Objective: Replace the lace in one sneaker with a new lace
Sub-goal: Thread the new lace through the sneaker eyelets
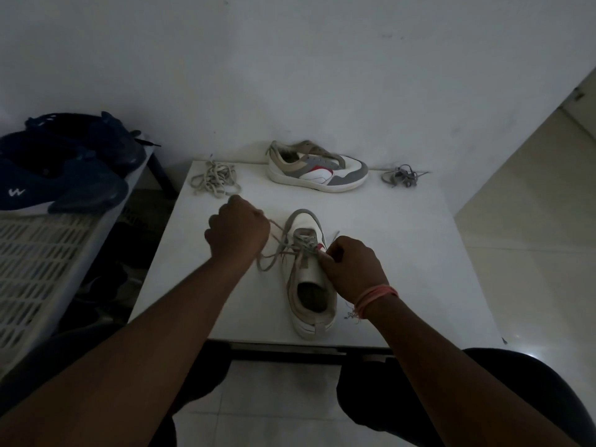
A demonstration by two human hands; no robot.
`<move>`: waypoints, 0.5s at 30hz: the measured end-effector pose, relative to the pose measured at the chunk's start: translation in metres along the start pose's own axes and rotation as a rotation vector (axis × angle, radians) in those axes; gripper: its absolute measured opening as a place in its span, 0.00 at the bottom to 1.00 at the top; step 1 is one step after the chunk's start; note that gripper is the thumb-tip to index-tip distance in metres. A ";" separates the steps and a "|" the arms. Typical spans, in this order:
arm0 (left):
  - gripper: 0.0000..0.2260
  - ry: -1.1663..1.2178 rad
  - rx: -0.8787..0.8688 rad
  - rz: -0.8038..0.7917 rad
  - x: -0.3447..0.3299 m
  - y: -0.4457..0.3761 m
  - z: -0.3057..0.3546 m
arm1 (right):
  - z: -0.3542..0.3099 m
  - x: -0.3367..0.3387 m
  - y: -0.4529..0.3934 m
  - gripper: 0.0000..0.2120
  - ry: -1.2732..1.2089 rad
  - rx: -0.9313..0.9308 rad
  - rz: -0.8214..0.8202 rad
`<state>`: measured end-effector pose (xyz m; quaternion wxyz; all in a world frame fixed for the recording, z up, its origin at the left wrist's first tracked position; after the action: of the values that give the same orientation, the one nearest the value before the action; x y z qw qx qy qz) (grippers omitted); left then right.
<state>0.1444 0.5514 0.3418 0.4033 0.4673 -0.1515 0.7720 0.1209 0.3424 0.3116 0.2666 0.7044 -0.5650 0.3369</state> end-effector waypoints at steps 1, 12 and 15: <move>0.11 -0.028 -0.040 0.008 -0.002 0.004 0.000 | 0.000 0.000 0.000 0.10 0.006 0.003 -0.002; 0.07 -0.085 -0.404 -0.059 -0.023 0.037 0.016 | 0.000 -0.002 -0.001 0.12 0.033 0.009 -0.018; 0.10 0.720 0.170 -0.370 0.008 0.006 0.031 | 0.001 -0.001 -0.002 0.12 0.037 0.005 -0.032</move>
<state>0.1566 0.5324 0.3654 0.5224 0.2185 0.1502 0.8104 0.1229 0.3429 0.3098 0.2805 0.7075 -0.5480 0.3470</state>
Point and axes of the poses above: each hand's wrist, its own y-axis away from the middle knuckle, its own x-axis out of the back of the hand, z = x × y, the point moved 1 cm from there along -y, towards the middle knuckle, and after that the axes turned 12 degrees about x, right-handed, at the moved point
